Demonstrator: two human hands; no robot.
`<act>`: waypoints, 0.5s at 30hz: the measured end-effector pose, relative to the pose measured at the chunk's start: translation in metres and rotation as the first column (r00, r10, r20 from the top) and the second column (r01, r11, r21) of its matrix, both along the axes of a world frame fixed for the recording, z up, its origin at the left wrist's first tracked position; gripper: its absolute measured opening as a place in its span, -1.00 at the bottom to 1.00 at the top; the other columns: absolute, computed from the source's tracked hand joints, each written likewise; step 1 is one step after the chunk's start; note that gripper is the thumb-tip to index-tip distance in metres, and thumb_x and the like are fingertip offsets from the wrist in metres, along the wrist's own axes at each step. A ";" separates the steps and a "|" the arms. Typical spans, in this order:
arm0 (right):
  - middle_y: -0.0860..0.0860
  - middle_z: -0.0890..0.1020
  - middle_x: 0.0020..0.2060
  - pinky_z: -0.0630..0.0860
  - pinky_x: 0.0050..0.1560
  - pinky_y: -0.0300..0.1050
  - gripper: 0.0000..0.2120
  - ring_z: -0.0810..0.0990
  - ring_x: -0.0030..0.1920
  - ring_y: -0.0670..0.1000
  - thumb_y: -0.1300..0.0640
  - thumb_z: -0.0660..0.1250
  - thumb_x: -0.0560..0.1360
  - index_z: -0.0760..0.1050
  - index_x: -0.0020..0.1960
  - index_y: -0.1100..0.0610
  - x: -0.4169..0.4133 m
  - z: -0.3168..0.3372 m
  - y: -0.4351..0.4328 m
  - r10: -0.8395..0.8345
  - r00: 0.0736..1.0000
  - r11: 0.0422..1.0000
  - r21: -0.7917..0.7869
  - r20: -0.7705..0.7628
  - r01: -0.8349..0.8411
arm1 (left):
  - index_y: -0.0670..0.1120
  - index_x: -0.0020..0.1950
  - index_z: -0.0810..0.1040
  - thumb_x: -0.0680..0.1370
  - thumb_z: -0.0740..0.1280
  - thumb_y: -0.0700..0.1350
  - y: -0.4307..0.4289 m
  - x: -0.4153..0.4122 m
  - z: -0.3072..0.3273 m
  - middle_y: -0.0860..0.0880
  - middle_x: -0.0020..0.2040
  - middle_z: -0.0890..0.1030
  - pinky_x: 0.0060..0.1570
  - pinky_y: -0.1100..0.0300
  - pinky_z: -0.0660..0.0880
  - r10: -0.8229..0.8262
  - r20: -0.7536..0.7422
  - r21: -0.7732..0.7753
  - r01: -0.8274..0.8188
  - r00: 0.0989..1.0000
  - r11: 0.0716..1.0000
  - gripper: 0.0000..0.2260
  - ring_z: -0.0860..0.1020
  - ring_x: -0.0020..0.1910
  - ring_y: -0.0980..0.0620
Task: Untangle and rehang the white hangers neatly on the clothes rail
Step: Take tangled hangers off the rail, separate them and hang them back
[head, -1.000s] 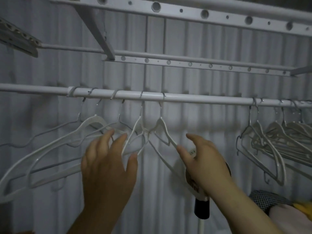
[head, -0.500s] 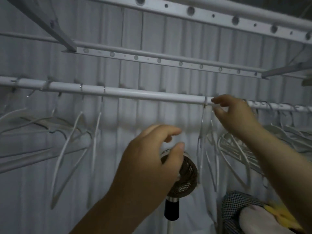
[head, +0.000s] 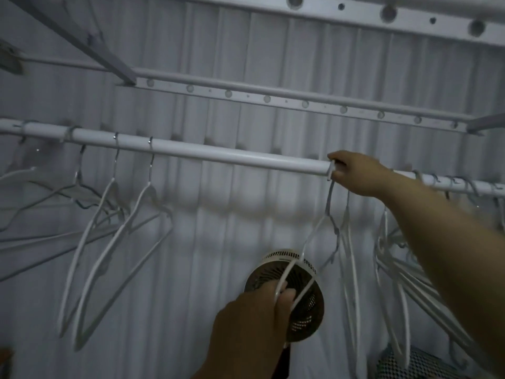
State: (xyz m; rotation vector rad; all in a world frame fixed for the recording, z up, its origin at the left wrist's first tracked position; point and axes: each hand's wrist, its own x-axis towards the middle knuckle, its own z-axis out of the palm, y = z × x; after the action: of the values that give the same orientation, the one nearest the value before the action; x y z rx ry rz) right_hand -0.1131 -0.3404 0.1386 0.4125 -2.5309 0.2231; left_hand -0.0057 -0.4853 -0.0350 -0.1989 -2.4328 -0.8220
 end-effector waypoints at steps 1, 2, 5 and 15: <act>0.15 0.41 0.36 0.26 0.31 -0.04 -0.55 0.40 0.31 0.18 0.15 0.13 0.57 0.20 0.44 0.16 -0.001 0.000 -0.001 0.003 1.000 1.000 0.021 -0.010 -0.003 | 0.19 0.26 0.36 0.46 -0.20 0.31 -0.005 0.000 0.000 0.14 0.11 0.59 -0.12 0.45 0.36 0.017 -0.019 0.032 -0.016 1.000 0.999 -0.46 0.54 0.05 0.23; 0.14 0.39 0.37 0.23 0.34 -0.03 -0.54 0.39 0.33 0.17 0.15 0.14 0.57 0.18 0.45 0.16 -0.002 0.001 -0.004 0.003 1.000 0.999 0.051 -0.015 -0.002 | 0.22 0.25 0.37 0.38 -0.23 0.35 -0.010 0.000 0.000 0.17 0.07 0.60 -0.16 0.49 0.33 0.022 -0.038 0.084 -0.019 0.999 0.996 -0.39 0.54 0.03 0.26; 0.09 0.30 0.43 0.17 0.38 -0.04 -0.45 0.33 0.38 0.14 0.13 0.16 0.56 0.04 0.49 0.13 0.000 0.005 -0.019 0.030 0.999 0.989 0.145 0.012 -0.031 | 0.42 0.15 0.30 0.13 -0.33 0.37 -0.029 0.004 0.001 0.36 -0.13 0.53 -0.14 0.56 0.34 0.063 -0.074 0.204 -0.047 0.995 0.978 -0.30 0.50 -0.08 0.40; 0.12 0.28 0.44 0.24 0.34 -0.13 -0.31 0.32 0.39 0.10 -0.06 0.27 0.49 0.10 0.47 0.21 0.009 0.021 -0.119 0.293 0.954 0.948 0.110 0.057 -0.298 | 0.42 -0.21 0.35 0.22 -0.04 0.37 -0.085 0.022 -0.002 0.60 -0.36 0.47 -0.04 0.23 0.56 0.139 -0.178 0.463 -0.042 0.974 0.885 -0.74 0.55 -0.12 0.41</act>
State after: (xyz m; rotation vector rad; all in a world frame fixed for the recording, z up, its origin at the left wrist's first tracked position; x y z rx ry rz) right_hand -0.1036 -0.4593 0.1598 0.8443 -2.5200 0.1967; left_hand 0.0167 -0.5705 -0.0373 0.0125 -1.9728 -1.2374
